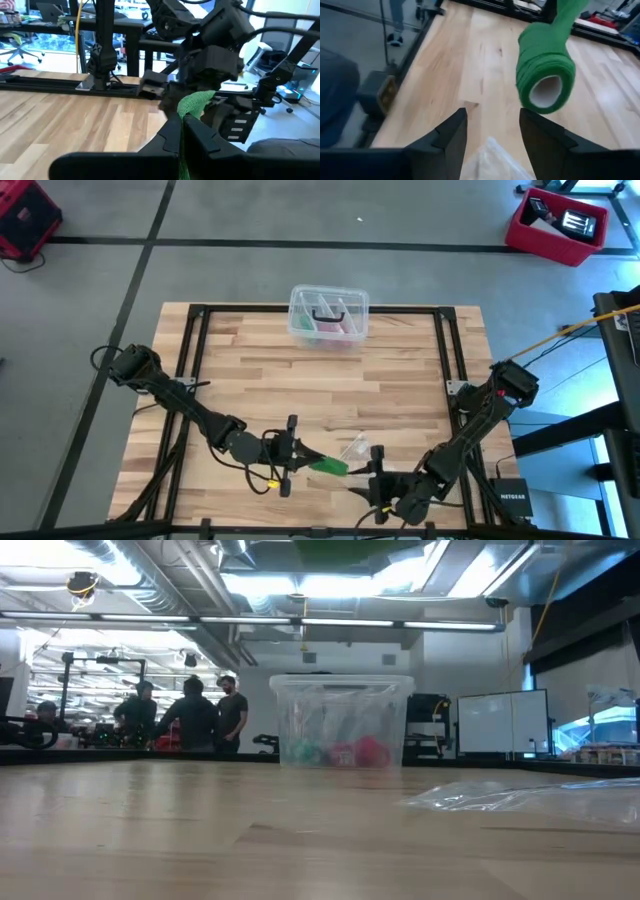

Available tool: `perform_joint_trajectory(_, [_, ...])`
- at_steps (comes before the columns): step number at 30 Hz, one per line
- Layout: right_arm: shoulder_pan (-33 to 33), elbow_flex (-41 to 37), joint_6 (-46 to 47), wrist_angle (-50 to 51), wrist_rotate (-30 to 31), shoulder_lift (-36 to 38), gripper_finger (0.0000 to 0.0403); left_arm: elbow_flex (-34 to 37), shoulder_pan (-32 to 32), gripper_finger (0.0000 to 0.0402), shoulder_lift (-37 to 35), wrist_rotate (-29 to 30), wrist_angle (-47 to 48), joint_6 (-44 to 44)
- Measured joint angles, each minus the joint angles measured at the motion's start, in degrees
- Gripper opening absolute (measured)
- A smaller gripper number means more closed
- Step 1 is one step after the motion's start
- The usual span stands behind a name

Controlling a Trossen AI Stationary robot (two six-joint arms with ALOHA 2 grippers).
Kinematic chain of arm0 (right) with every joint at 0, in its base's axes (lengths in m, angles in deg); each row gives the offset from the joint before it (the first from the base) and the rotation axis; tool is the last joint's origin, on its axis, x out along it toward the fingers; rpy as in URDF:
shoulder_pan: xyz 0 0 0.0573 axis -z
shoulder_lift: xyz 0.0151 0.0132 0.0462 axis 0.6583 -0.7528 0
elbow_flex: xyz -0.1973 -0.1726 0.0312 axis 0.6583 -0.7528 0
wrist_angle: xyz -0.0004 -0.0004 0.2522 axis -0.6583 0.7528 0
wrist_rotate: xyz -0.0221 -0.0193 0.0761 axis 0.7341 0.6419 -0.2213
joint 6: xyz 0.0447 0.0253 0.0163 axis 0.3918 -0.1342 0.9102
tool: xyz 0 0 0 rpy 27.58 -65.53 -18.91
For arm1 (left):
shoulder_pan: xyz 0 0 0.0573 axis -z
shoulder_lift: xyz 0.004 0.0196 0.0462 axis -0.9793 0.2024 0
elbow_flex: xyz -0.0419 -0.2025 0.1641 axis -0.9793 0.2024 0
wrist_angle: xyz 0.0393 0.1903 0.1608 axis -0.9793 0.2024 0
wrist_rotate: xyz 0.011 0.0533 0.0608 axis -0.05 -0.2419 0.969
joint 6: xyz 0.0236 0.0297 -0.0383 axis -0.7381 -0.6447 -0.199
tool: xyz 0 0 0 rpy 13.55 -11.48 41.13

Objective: Roll bandage
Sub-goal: Roll the green bandage

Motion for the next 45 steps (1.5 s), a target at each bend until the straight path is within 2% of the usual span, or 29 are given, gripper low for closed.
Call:
perform_joint_trajectory(17, [-0.47, 0.02, -3.25, -0.24, -0.17, 2.37, 0.0182, 0.00, 0.02, 0.0000, 0.00, -0.04, 0.11, 0.07])
perform_joint_trajectory(25, [0.16, 0.07, -3.91, -0.58, 5.97, 3.33, 0.0182, 0.00, 0.11, 0.0000, 0.00, -0.07, 0.09, 0.09])
perform_joint_trajectory(38, [4.15, 0.06, -6.26, 0.17, 0.65, 3.26, 0.0182, 0.00, 0.13, 0.0000, 0.02, -0.17, 0.09, -0.09])
perform_joint_trajectory(45, [4.17, 0.04, -6.18, -1.65, 2.39, 3.00, 0.0182, 0.00, 0.13, 0.0000, 0.02, -0.15, -0.17, 0.18])
